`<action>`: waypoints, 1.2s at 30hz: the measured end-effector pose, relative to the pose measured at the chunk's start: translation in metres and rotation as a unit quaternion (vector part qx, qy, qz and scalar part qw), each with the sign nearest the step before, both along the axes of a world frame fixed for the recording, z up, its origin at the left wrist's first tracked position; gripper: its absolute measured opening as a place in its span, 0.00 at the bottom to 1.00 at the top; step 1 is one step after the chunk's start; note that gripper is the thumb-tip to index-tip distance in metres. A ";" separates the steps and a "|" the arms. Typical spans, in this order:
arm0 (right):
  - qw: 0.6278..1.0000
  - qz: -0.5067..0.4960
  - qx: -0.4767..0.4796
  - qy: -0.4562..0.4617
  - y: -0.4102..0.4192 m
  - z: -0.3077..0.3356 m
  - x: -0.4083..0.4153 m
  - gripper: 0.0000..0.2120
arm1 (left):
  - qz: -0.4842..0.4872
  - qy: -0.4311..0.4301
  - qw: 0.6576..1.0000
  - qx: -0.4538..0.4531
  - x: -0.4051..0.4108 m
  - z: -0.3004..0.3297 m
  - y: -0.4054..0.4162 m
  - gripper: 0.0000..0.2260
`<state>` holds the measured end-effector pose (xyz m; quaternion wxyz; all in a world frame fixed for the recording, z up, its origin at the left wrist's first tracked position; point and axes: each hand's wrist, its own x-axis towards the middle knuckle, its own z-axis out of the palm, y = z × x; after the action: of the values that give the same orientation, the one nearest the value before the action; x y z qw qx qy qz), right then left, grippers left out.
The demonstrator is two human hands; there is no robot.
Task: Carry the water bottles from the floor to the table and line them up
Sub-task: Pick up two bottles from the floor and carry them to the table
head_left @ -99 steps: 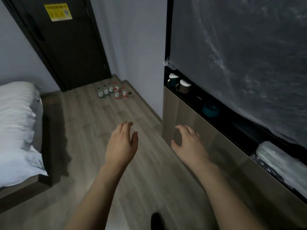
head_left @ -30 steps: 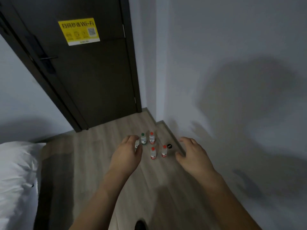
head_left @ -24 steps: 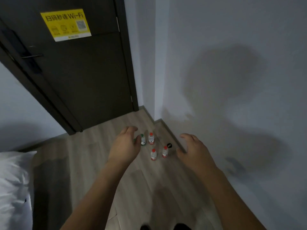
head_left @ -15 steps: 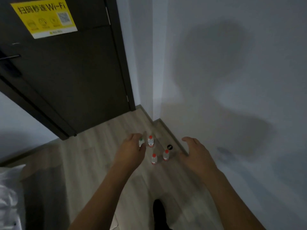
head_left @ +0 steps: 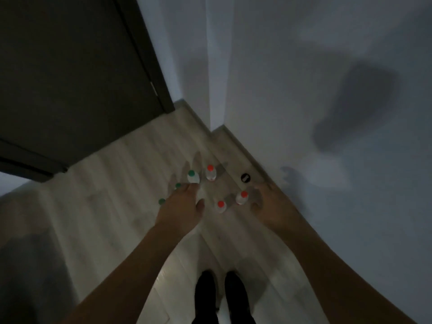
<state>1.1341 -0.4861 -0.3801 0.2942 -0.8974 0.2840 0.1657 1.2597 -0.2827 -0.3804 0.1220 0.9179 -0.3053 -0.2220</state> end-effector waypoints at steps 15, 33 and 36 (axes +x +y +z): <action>0.993 -0.078 -0.017 0.087 -0.050 -0.435 0.061 0.16 | -0.086 0.002 0.995 0.045 0.004 -0.445 -0.074 0.19; 0.994 -0.054 0.009 -0.094 0.015 0.003 0.034 0.08 | 0.143 0.021 0.976 -0.161 0.014 0.009 -0.013 0.11; 0.986 -0.079 -0.001 -0.145 0.021 0.121 0.027 0.10 | 0.137 0.020 0.972 -0.189 0.007 0.126 -0.008 0.10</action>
<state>1.1611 -0.4649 -0.2596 0.3439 -0.8869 0.3084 0.0105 1.2665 -0.2911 -0.2548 0.3282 0.9070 -0.2102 -0.1595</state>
